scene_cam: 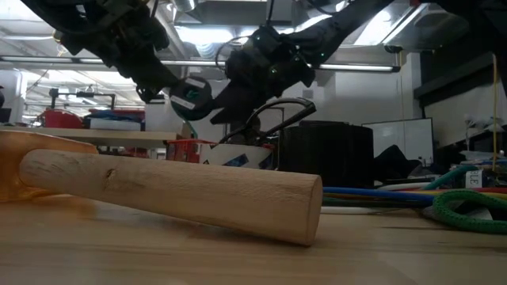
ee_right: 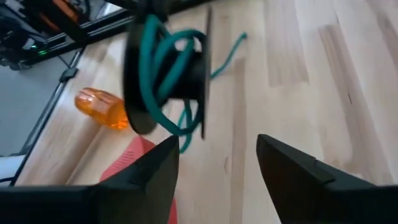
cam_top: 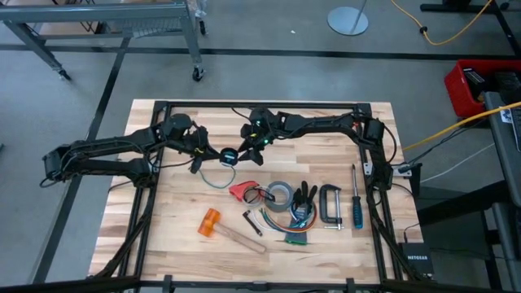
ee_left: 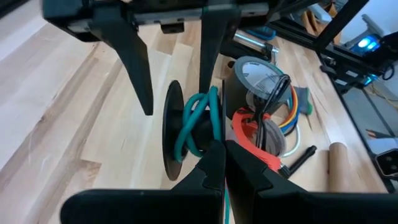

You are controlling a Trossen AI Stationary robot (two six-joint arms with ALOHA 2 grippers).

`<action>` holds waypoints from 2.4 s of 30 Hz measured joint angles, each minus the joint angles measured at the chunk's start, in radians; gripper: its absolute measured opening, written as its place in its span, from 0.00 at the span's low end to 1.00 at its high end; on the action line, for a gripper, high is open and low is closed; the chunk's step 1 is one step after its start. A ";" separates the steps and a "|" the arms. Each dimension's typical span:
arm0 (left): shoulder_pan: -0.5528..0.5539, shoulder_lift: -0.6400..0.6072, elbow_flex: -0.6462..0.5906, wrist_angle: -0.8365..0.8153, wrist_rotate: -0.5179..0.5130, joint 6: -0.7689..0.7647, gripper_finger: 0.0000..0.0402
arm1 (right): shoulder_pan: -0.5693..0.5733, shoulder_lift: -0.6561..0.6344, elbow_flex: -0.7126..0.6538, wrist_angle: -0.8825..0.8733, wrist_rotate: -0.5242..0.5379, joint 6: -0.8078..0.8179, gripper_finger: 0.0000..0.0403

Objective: Coil cords
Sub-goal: Coil the green cable wire on the black spool

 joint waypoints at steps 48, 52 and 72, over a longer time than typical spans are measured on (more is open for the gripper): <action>-0.084 0.000 0.000 -0.005 0.033 -0.029 0.00 | -0.029 0.000 0.036 -0.013 -0.172 -0.041 0.55; -0.088 0.000 0.000 -0.005 0.033 -0.029 0.00 | -0.026 0.000 0.036 -0.013 -0.233 -0.038 0.55; -0.088 0.000 0.001 0.033 0.036 -0.029 0.00 | 0.028 0.000 0.035 0.076 -0.215 -0.038 0.51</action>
